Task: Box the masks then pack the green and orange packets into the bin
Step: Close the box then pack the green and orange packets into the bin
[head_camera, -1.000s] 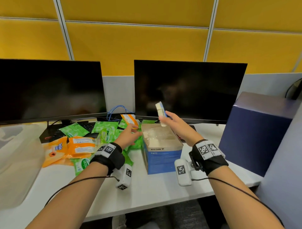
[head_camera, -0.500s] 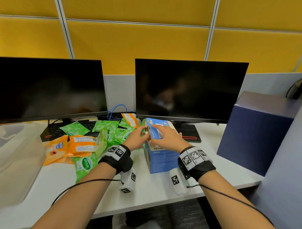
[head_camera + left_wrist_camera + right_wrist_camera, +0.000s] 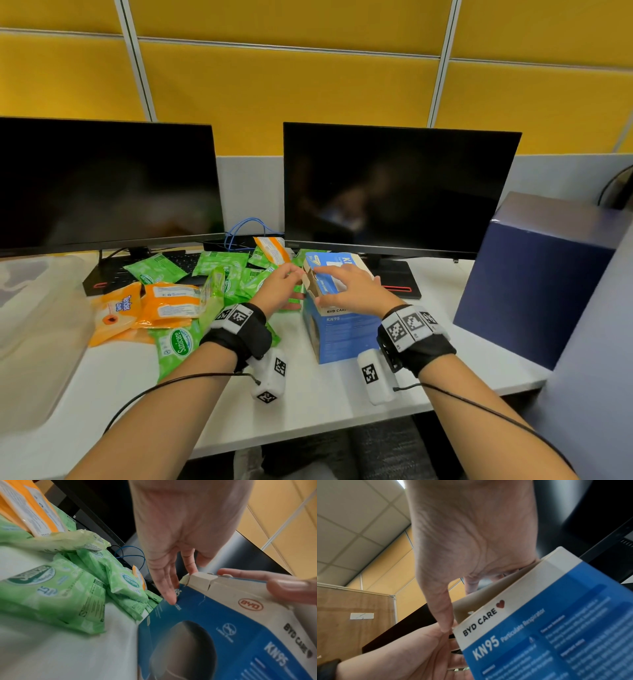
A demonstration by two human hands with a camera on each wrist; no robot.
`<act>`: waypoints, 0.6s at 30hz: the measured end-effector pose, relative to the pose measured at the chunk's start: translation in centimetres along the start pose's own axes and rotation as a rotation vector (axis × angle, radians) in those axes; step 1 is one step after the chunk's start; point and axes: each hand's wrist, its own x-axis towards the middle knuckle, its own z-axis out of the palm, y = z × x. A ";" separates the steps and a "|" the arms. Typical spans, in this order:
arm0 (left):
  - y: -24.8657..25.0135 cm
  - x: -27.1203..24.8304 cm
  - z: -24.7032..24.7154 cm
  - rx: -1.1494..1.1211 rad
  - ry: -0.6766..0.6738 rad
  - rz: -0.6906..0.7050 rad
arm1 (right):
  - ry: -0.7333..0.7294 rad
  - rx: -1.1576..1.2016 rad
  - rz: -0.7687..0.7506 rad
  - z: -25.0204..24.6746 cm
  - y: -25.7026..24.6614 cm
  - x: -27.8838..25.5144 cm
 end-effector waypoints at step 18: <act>0.2 -0.4 0.4 0.072 0.005 0.061 | 0.028 0.092 -0.137 0.3 1.1 1.1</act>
